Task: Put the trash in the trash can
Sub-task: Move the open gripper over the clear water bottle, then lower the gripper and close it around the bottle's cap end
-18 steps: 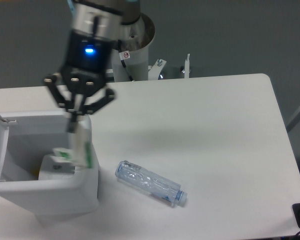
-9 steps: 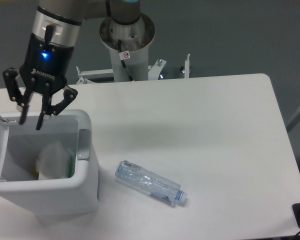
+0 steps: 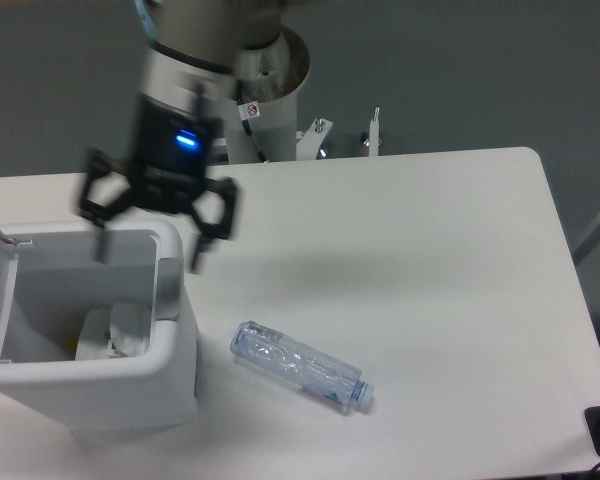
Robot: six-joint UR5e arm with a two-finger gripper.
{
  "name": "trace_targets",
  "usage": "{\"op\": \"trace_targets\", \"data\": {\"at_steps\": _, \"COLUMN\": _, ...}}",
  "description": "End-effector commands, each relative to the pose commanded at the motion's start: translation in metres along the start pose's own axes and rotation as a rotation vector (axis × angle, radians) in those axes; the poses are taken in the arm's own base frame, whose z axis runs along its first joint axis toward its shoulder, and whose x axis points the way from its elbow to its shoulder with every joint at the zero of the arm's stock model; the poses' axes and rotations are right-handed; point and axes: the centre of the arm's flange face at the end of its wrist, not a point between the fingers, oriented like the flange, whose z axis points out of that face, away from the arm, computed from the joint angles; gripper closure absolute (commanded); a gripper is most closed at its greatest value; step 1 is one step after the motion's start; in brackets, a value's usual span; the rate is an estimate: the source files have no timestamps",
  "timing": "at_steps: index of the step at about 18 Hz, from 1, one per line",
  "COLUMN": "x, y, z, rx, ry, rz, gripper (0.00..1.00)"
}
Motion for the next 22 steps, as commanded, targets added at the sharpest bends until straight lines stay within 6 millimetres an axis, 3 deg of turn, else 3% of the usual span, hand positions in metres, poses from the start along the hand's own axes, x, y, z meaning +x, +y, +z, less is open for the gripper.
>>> {"op": "trace_targets", "data": {"at_steps": 4, "x": -0.057, "y": -0.005, "z": 0.062, "rx": -0.073, "ry": -0.175, "rz": -0.097, "gripper": 0.0}}
{"op": "trace_targets", "data": {"at_steps": 5, "x": -0.078, "y": -0.009, "z": 0.091, "rx": -0.1, "ry": -0.238, "rz": -0.15, "gripper": 0.0}}
{"op": "trace_targets", "data": {"at_steps": 11, "x": -0.133, "y": -0.006, "z": 0.171, "rx": -0.177, "ry": -0.408, "rz": -0.279, "gripper": 0.0}}
{"op": "trace_targets", "data": {"at_steps": 15, "x": -0.151, "y": 0.0, "z": 0.202, "rx": -0.202, "ry": -0.436, "rz": -0.291, "gripper": 0.0}}
{"op": "trace_targets", "data": {"at_steps": 22, "x": -0.166, "y": 0.003, "z": 0.227, "rx": -0.223, "ry": -0.474, "rz": -0.298, "gripper": 0.0}}
